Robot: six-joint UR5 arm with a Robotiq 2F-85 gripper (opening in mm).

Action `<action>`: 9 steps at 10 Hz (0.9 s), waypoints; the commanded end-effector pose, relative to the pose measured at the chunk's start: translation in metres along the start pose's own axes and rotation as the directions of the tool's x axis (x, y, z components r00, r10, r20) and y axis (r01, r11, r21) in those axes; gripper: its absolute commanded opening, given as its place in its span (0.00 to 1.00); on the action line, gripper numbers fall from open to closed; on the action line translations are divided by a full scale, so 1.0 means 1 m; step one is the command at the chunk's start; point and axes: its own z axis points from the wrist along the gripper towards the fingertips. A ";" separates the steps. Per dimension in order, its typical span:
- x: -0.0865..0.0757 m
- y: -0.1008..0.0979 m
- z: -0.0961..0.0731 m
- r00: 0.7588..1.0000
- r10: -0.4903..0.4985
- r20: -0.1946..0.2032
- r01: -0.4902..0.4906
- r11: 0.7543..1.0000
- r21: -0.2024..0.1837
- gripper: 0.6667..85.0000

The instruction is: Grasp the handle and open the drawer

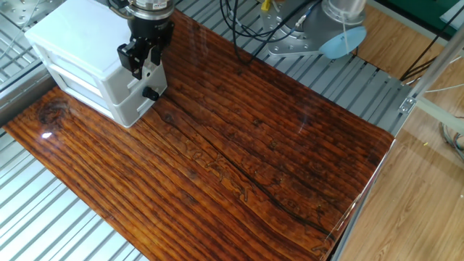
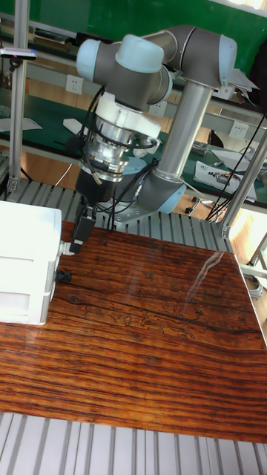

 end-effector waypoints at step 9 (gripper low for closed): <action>0.010 0.001 0.024 0.997 -0.012 0.072 0.010 0.999 0.031 0.60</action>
